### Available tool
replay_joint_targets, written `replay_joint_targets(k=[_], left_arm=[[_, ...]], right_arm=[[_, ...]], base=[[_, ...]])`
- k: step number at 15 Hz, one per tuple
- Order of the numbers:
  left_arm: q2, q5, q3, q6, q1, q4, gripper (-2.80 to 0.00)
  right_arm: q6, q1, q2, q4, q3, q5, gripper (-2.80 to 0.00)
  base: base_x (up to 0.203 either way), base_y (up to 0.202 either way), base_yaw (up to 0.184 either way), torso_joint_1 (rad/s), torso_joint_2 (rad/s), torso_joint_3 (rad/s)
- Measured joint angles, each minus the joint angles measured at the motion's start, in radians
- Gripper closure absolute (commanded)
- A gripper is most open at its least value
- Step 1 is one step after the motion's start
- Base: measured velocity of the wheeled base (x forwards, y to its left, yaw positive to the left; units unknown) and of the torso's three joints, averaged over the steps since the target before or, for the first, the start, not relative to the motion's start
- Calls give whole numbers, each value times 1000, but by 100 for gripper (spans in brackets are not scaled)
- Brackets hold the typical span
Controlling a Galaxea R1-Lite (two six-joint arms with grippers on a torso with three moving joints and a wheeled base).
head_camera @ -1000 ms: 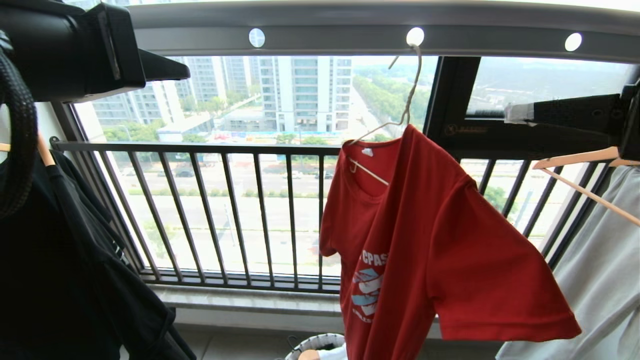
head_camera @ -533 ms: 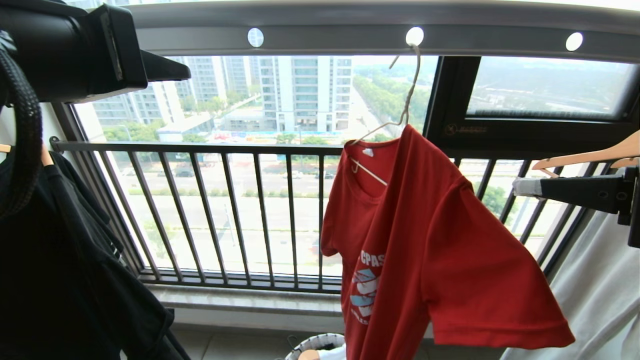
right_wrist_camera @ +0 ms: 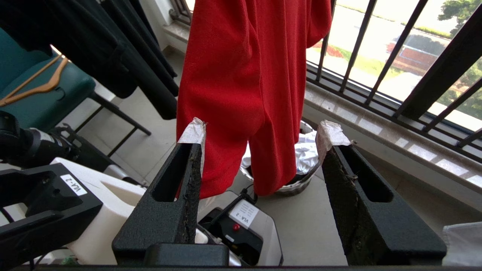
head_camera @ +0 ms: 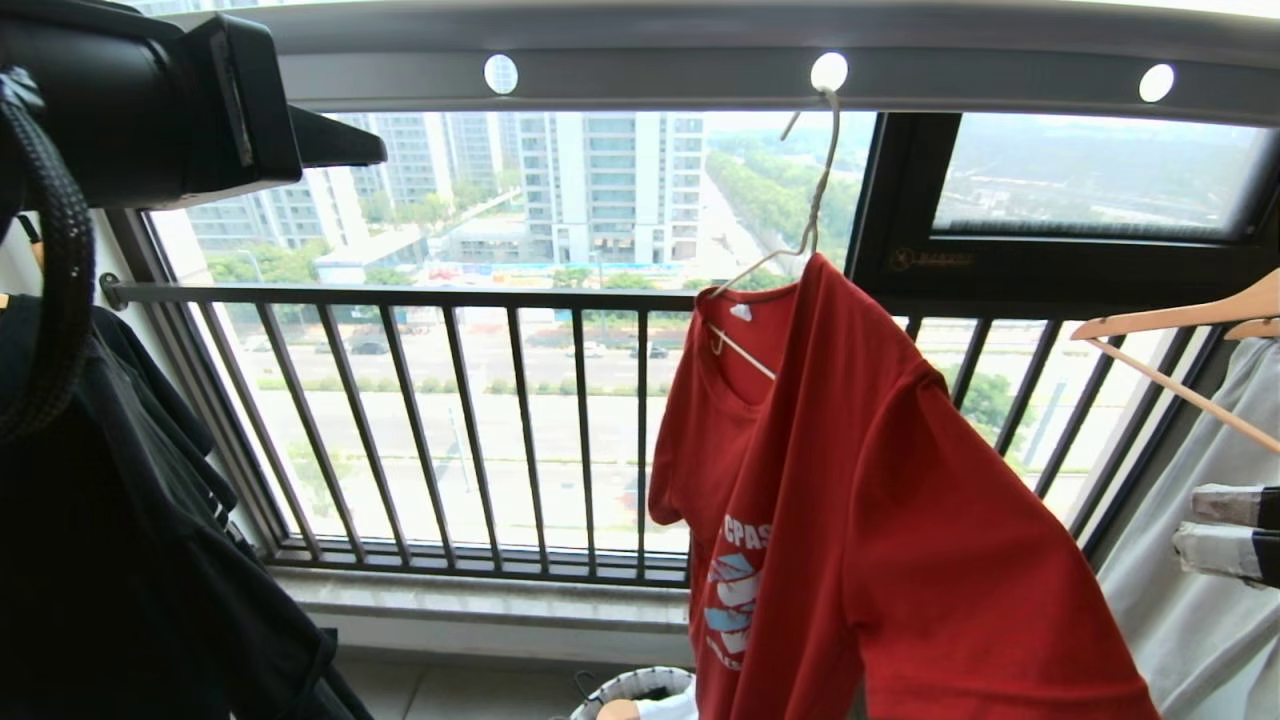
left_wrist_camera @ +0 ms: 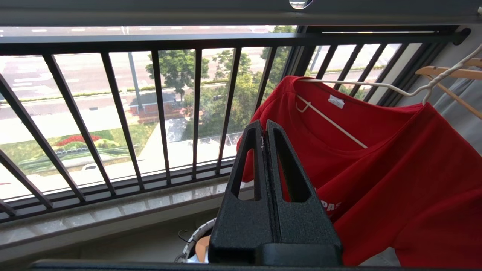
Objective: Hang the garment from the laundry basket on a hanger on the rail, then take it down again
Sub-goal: Take the clothes off the clothes rack
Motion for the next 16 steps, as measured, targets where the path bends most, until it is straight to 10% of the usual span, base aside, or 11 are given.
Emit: replay_joint_targets(k=[16], left_arm=[[3,0,2,2,0,-1,0]], right_arm=[[-126,198,166,-11,-8,-4,-280]], base=[[0,0,0,0,0,0]])
